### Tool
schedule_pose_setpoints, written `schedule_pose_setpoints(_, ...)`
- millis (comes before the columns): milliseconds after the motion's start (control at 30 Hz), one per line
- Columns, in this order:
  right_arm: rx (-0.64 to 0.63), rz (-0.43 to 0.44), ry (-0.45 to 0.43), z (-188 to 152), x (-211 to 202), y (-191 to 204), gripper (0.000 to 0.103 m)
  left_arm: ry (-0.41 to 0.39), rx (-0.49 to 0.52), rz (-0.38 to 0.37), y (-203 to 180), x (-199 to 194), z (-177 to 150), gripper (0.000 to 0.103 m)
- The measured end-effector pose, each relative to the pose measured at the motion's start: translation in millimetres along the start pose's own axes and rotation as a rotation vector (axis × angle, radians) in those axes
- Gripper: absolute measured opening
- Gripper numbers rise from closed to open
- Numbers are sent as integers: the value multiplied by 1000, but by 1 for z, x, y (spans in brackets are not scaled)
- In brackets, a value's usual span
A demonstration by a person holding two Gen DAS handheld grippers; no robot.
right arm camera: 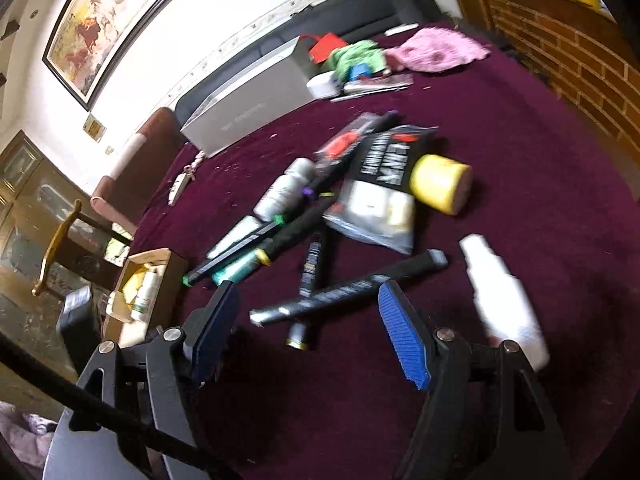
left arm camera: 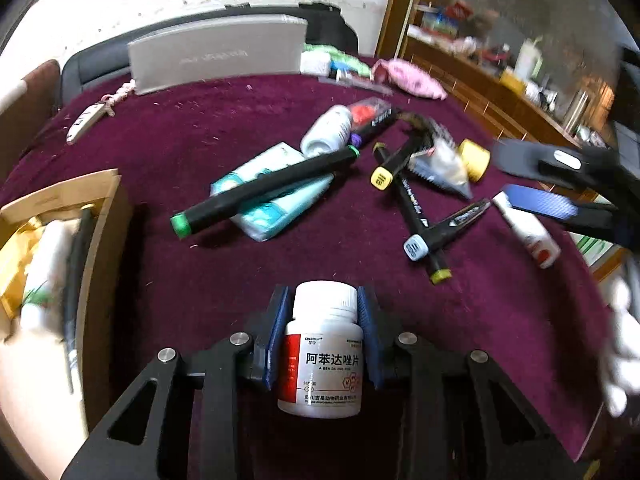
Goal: Organize objects
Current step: 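Grasp the green-capped black marker with the right gripper while the left gripper holds the pill bottle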
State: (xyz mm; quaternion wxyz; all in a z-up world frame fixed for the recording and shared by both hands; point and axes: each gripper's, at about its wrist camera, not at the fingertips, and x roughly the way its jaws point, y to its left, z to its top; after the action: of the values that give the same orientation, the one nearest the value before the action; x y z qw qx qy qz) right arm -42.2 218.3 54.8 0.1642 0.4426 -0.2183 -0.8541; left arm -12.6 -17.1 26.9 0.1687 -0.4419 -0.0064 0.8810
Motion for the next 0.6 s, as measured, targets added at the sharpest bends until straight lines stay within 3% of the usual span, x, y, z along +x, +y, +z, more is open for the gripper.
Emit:
schedule_pose_setpoints(200, 95, 108, 107, 14, 46, 19, 72, -99, -116, -142, 33, -59, -23, 29)
schedule_pose_setpoints(300, 150, 167, 184, 15, 76, 33, 72, -156, -146, -176, 49, -83, -33, 29)
schedule_pose_setpoints(433, 158, 78, 203, 19, 103, 52, 70, -193, -182, -187, 69, -100, -42, 29)
schedule_pose_setpoints(600, 118, -64, 204, 24, 125, 70, 47, -216, -228, -196, 95, -106, -51, 29)
